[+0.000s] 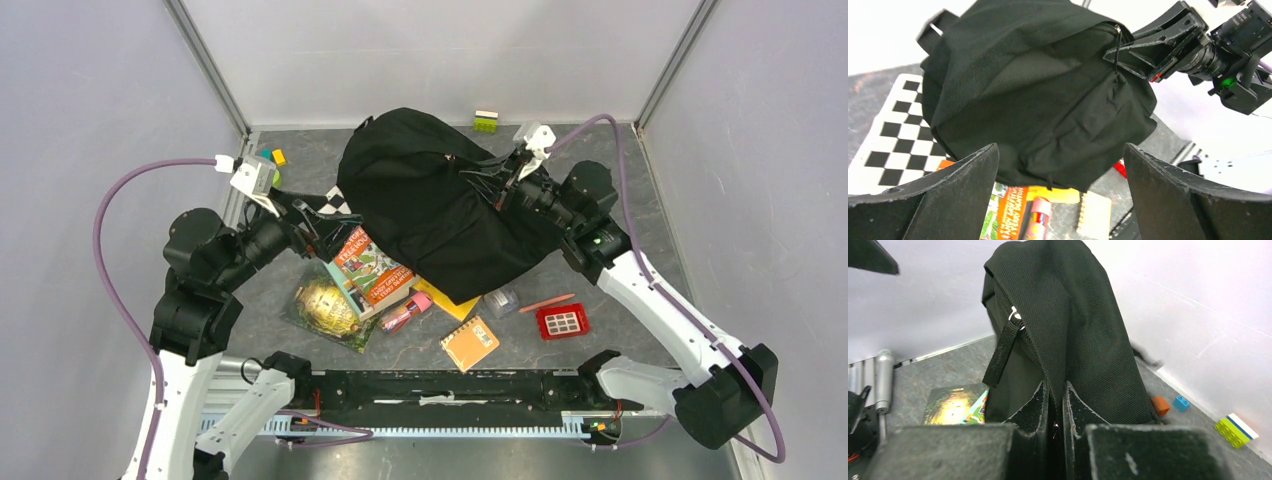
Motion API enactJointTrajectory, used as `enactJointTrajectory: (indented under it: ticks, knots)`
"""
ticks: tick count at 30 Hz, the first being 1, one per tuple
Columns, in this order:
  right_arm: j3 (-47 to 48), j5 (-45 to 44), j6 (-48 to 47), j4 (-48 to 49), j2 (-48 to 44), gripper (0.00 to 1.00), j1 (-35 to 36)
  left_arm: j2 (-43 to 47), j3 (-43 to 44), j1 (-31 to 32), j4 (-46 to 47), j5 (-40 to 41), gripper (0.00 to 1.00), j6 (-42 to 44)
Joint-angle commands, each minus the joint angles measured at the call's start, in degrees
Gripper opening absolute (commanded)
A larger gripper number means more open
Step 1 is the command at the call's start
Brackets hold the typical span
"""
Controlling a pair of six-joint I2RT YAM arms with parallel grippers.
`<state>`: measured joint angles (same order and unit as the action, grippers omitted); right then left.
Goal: Pack the student bag
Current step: Unzip the student bag at the center of the board.
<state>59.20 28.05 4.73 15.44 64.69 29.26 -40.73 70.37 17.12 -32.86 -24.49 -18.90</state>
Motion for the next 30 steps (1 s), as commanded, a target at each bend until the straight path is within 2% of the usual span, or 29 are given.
enactJointTrajectory:
  ticks: [1, 8, 13, 19, 22, 28, 30]
  knots:
    - [-1.77, -5.04, -2.05, 4.43, -0.97, 0.00, 2.89, 0.88, 0.53, 0.01, 6.59, 1.88, 1.00, 10.47]
    - [-2.14, -7.50, -2.71, 2.50, 0.36, 0.00, 7.60, -0.91, -0.64, 0.01, 10.02, 5.08, 1.00, 16.33]
    - [-2.69, -9.23, -2.85, 1.99, 0.94, 0.00, 10.42, -5.93, 0.36, 0.10, 10.93, 1.03, 1.00, 16.89]
    - [-3.29, -8.44, -1.12, 1.21, 2.08, 0.00, 13.10, -7.42, -0.64, 0.27, 14.76, -0.81, 1.00, 19.99]
    - [-3.33, -9.66, -1.97, -0.84, 1.98, 0.00, 14.52, -7.83, -0.41, 0.54, 15.25, -4.17, 1.00, 21.16]
    - [-4.09, -12.19, 0.28, -2.01, 0.69, 0.00, 15.73, -8.00, -1.22, 1.32, 15.46, -7.60, 1.00, 19.50]
    - [-5.53, -13.57, 1.78, -0.82, 0.16, 0.00, 16.30, -7.31, -1.96, 1.63, 16.59, -7.22, 1.00, 14.97]
